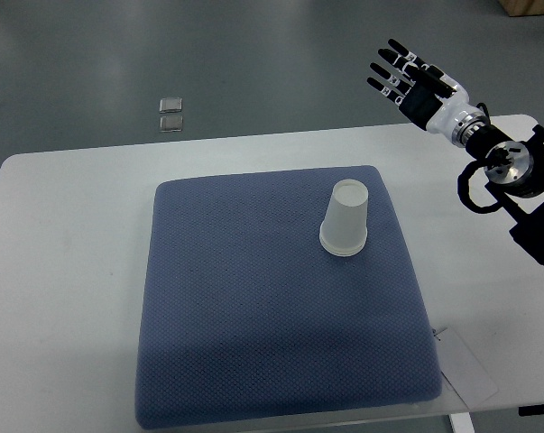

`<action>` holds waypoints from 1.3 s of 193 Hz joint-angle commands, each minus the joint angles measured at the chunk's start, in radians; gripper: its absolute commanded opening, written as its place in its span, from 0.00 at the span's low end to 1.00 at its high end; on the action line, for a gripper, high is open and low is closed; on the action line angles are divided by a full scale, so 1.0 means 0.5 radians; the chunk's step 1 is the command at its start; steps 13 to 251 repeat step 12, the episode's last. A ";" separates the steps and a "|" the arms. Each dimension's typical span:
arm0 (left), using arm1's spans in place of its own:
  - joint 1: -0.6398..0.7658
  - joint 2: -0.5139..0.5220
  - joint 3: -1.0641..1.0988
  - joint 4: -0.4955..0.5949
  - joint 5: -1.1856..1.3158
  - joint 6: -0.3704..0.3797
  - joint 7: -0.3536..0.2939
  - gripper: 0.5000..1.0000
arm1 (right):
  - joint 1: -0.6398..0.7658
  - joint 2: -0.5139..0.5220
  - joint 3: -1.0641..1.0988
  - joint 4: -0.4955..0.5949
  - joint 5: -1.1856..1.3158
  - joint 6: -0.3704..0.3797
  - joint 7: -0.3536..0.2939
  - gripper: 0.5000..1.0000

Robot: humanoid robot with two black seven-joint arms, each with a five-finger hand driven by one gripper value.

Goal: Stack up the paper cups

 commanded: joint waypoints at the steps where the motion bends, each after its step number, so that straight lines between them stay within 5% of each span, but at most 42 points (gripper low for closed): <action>1: 0.001 0.000 0.000 0.000 0.000 0.000 0.000 1.00 | -0.001 0.002 -0.002 0.001 0.000 0.000 0.001 0.68; 251: 0.001 0.000 0.000 0.000 0.000 0.000 0.000 1.00 | -0.004 0.002 -0.002 0.001 0.000 0.000 0.001 0.68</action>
